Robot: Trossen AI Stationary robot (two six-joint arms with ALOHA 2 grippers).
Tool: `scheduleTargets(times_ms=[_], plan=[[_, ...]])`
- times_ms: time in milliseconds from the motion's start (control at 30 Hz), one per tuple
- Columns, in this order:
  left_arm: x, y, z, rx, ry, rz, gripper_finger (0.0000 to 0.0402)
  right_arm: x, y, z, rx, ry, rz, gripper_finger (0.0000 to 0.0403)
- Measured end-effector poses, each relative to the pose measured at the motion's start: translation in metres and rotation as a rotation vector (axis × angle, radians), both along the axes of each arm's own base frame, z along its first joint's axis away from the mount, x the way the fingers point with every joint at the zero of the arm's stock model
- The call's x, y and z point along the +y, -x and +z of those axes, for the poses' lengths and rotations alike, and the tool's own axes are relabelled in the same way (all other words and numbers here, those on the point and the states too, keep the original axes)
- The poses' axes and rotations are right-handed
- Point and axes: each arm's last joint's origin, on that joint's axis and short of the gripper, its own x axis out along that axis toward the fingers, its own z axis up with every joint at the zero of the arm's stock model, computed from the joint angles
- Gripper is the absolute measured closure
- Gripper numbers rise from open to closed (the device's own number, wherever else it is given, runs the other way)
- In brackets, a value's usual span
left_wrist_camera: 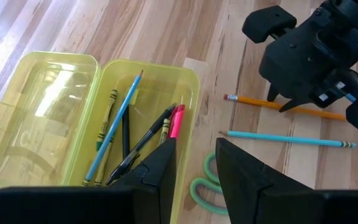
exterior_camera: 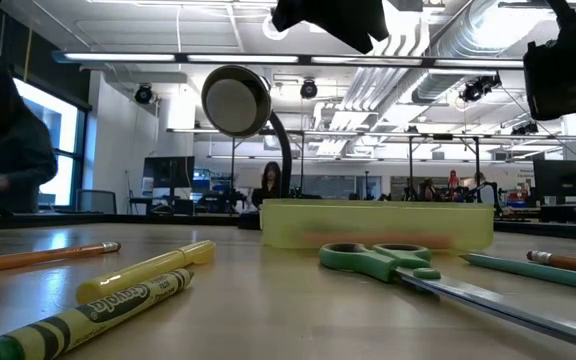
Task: Pick & place school supplies into a supply box
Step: Put the right yellow pencil into the yellow supply box
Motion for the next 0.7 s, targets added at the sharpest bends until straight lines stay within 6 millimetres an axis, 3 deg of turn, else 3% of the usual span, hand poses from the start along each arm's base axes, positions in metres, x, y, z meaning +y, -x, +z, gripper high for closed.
scheduleTargets(times_ms=[433,700], plan=[[0.0,0.0,0.0,0.0,0.0,0.0,0.0259,-0.0002,0.0005,-0.0012,0.091,0.033,0.398,0.0347],[0.0,-0.0001,-0.0002,0.0,0.0,0.0,0.0259,-0.0024,0.0021,-0.002,0.093,0.078,0.368,0.0362]])
